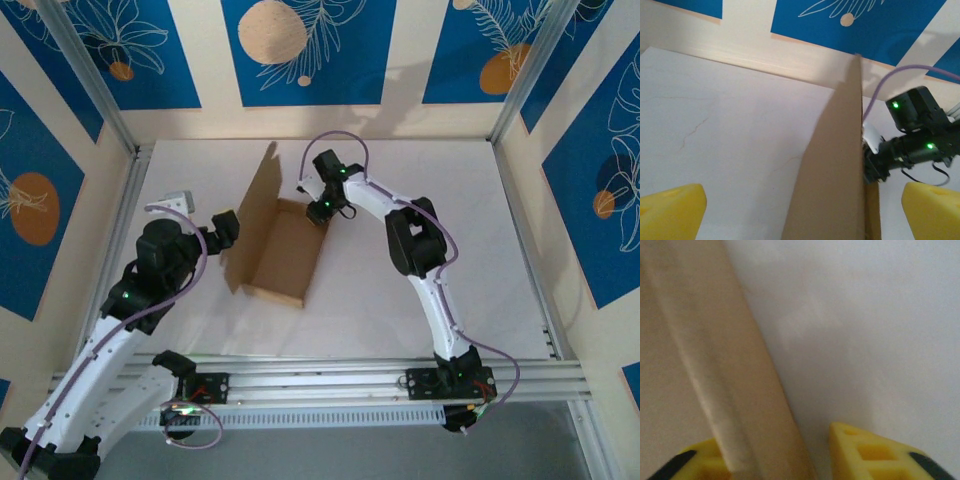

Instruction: Fold the paper box

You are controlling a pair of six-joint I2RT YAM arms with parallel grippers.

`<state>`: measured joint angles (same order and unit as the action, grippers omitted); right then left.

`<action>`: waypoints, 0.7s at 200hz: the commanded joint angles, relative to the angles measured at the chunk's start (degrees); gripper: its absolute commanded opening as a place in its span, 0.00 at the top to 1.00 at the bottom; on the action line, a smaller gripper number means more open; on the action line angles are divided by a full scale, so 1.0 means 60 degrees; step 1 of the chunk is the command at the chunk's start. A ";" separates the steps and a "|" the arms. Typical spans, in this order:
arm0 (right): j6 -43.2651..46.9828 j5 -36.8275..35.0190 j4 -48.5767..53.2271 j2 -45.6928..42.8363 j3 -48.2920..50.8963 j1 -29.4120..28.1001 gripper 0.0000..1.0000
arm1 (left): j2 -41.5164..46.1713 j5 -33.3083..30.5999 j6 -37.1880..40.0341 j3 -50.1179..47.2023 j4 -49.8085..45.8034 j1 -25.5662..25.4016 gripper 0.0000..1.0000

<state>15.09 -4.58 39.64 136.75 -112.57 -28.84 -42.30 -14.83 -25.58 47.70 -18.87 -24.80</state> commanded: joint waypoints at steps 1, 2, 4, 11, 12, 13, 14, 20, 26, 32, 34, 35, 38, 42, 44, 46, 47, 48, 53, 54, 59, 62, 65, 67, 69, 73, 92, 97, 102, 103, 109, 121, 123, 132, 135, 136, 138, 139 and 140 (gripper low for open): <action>-0.1220 -0.0941 0.0352 -0.0927 0.1234 0.0160 0.73 | 0.0274 -0.0494 -0.0050 -0.0114 0.0206 -0.0086 0.00; -0.1260 -0.0946 0.0337 -0.0968 0.1326 0.0162 0.74 | 0.0279 -0.0505 -0.0046 -0.0114 0.0196 -0.0086 0.00; -0.1337 -0.0968 0.0308 -0.1043 0.1480 0.0174 0.75 | 0.0300 -0.0539 -0.0051 -0.0114 0.0182 -0.0086 0.00; -0.1641 -0.1069 0.0212 -0.1292 0.1939 0.0212 0.78 | 0.0340 -0.0663 -0.0078 -0.0135 0.0151 -0.0086 0.00; -0.1690 -0.1091 0.0194 -0.1326 0.2009 0.0217 0.79 | 0.0348 -0.0685 -0.0083 -0.0132 0.0139 -0.0086 0.00; -0.1729 -0.1109 0.0178 -0.1365 0.2065 0.0227 0.80 | 0.0359 -0.0711 -0.0085 -0.0130 0.0134 -0.0086 0.00; -0.1778 -0.1125 0.0155 -0.1400 0.2130 0.0232 0.80 | 0.0365 -0.0731 -0.0093 -0.0129 0.0123 -0.0086 0.00; -0.2065 -0.1247 0.0041 -0.1631 0.2558 0.0247 0.83 | 0.0398 -0.0813 -0.0112 -0.0132 0.0099 -0.0086 0.00; -0.2416 -0.1365 -0.0097 -0.1862 0.2980 0.0257 0.83 | 0.0427 -0.0890 -0.0117 -0.0128 0.0059 -0.0075 0.00; -0.2762 -0.1365 -0.0121 -0.2056 0.3317 0.0258 0.84 | 0.0454 -0.0929 -0.0139 -0.0128 0.0042 -0.0086 0.00; -0.2892 -0.1369 -0.0129 -0.2117 0.3439 0.0260 0.84 | 0.0465 -0.0942 -0.0144 -0.0128 0.0044 -0.0086 0.00; -0.2945 -0.1372 -0.0138 -0.2156 0.3469 0.0263 0.84 | 0.0469 -0.0942 -0.0144 -0.0128 0.0042 -0.0086 0.00; -0.3128 -0.1384 -0.0171 -0.2249 0.3671 0.0264 0.85 | 0.0473 -0.0976 -0.0152 -0.0128 0.0031 -0.0086 0.00; -0.3387 -0.1417 -0.0226 -0.2385 0.3881 0.0253 0.86 | 0.0484 -0.1004 -0.0159 -0.0128 0.0027 -0.0079 0.00; -0.3550 -0.1426 -0.0243 -0.2430 0.4008 0.0240 0.86 | 0.0487 -0.1023 -0.0160 -0.0128 0.0018 -0.0091 0.00; -0.3693 -0.1439 -0.0258 -0.2499 0.4135 0.0230 0.86 | 0.0481 -0.1031 -0.0160 -0.0128 0.0013 -0.0098 0.00; -0.3763 -0.1444 -0.0261 -0.2531 0.4183 0.0226 0.86 | 0.0484 -0.1038 -0.0160 -0.0128 0.0012 -0.0092 0.00; -0.3828 -0.1439 -0.0262 -0.2554 0.4244 0.0224 0.86 | 0.0479 -0.1041 -0.0160 -0.0128 0.0019 -0.0089 0.00; -0.4105 -0.1414 -0.0264 -0.2683 0.4480 0.0187 0.86 | 0.0500 -0.1074 -0.0161 -0.0121 0.0022 -0.0099 0.00; -0.4160 -0.1409 -0.0264 -0.2710 0.4524 0.0182 0.86 | 0.0501 -0.1081 -0.0168 -0.0125 0.0024 -0.0092 0.00; -0.4392 -0.1391 -0.0237 -0.2826 0.4755 0.0139 0.86 | 0.0503 -0.1093 -0.0160 -0.0135 0.0034 -0.0100 0.00; -0.4537 -0.1390 -0.0211 -0.2890 0.4868 0.0109 0.86 | 0.0499 -0.1101 -0.0160 -0.0136 0.0047 -0.0093 0.00; -0.4698 -0.1379 -0.0182 -0.2949 0.4986 0.0072 0.86 | 0.0502 -0.1110 -0.0156 -0.0151 0.0041 -0.0100 0.00; -0.4815 -0.1365 -0.0159 -0.2996 0.5057 0.0053 0.85 | 0.0503 -0.1126 -0.0159 -0.0145 0.0048 -0.0089 0.00; -0.4914 -0.1333 -0.0142 -0.3040 0.5126 0.0048 0.85 | 0.0503 -0.1123 -0.0152 -0.0143 0.0049 -0.0098 0.00; -0.5059 -0.1254 -0.0119 -0.3136 0.5275 0.0016 0.84 | 0.0503 -0.1119 -0.0159 -0.0143 0.0054 -0.0100 0.00; -0.5427 -0.0855 -0.0251 -0.3787 0.6020 -0.0056 0.73 | 0.0532 -0.1110 -0.0153 -0.0157 0.0033 -0.0130 0.00; -0.5429 -0.0797 -0.0388 -0.4033 0.6257 -0.0053 0.68 | 0.0531 -0.1105 -0.0138 -0.0157 0.0031 -0.0143 0.00; -0.5406 -0.0801 -0.0542 -0.4314 0.6469 -0.0043 0.63 | 0.0542 -0.1110 -0.0106 -0.0157 0.0030 -0.0141 0.00; -0.5403 -0.0802 -0.0571 -0.4376 0.6493 -0.0042 0.62 | 0.0552 -0.1106 -0.0096 -0.0157 0.0035 -0.0150 0.00; -0.5354 -0.0874 -0.0718 -0.4683 0.6734 -0.0015 0.58 | 0.0547 -0.1130 -0.0074 -0.0158 0.0012 -0.0159 0.00; -0.5272 -0.0993 -0.0915 -0.5160 0.7032 0.0106 0.53 | 0.0533 -0.1165 -0.0064 -0.0173 0.0031 -0.0173 0.00; -0.5255 -0.0976 -0.0961 -0.5225 0.7063 0.0134 0.52 | 0.0529 -0.1169 -0.0070 -0.0172 0.0034 -0.0163 0.00; -0.5225 -0.0817 -0.1158 -0.5517 0.7246 0.0250 0.49 | 0.0501 -0.1184 -0.0083 -0.0186 0.0017 -0.0173 0.00; -0.5267 -0.0806 -0.1234 -0.5612 0.7311 0.0288 0.47 | 0.0482 -0.1177 -0.0099 -0.0174 0.0004 -0.0168 0.00; -0.5283 -0.0805 -0.1254 -0.5647 0.7324 0.0299 0.47 | 0.0478 -0.1176 -0.0107 -0.0173 0.0008 -0.0164 0.00; -0.5335 -0.0812 -0.1299 -0.5706 0.7359 0.0325 0.46 | 0.0464 -0.1180 -0.0114 -0.0161 -0.0008 -0.0168 0.00; -0.5361 -0.0823 -0.1308 -0.5738 0.7370 0.0332 0.46 | 0.0461 -0.1178 -0.0108 -0.0159 -0.0021 -0.0171 0.00; -0.5388 -0.0828 -0.1321 -0.5754 0.7382 0.0335 0.45 | 0.0453 -0.1169 -0.0104 -0.0158 -0.0027 -0.0165 0.00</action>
<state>-14.79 -10.81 33.85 107.35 -70.15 -28.49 -39.81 -20.47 -26.04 47.22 -18.96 -25.26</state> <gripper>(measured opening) 0.505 0.999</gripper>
